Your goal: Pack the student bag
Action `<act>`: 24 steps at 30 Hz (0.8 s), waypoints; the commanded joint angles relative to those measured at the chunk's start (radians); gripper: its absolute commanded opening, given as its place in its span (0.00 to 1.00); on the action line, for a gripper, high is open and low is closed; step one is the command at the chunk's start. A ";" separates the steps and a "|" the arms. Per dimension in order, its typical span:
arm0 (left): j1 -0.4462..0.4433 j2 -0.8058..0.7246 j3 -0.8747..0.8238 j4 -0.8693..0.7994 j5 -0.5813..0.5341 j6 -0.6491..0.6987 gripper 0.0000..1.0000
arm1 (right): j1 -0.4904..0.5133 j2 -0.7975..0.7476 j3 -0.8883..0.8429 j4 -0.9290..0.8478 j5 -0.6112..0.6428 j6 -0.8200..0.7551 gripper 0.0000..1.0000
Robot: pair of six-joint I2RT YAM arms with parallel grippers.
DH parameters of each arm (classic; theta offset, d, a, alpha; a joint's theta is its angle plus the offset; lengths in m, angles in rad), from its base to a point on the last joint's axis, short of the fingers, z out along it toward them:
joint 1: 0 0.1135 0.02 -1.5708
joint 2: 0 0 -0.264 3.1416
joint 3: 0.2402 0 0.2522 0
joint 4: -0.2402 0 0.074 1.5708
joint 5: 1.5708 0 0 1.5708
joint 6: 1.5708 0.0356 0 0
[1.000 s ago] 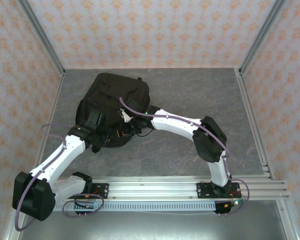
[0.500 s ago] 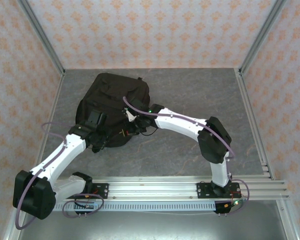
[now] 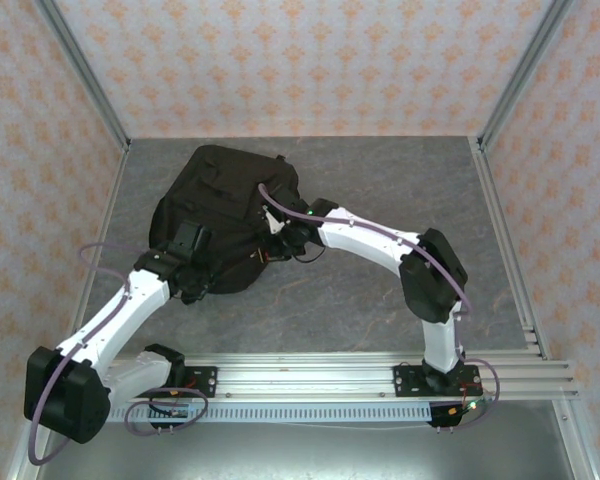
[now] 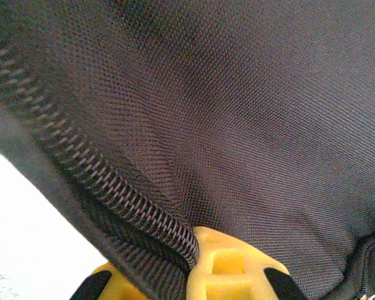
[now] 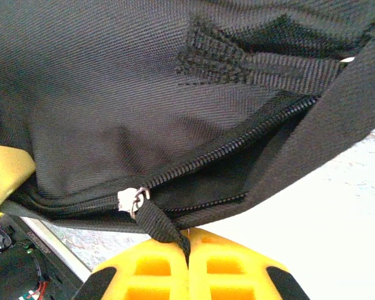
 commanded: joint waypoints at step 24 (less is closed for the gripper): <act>0.160 -0.181 0.042 -0.272 -0.175 0.331 0.08 | 0.080 0.113 0.186 -0.030 -0.063 0.040 0.00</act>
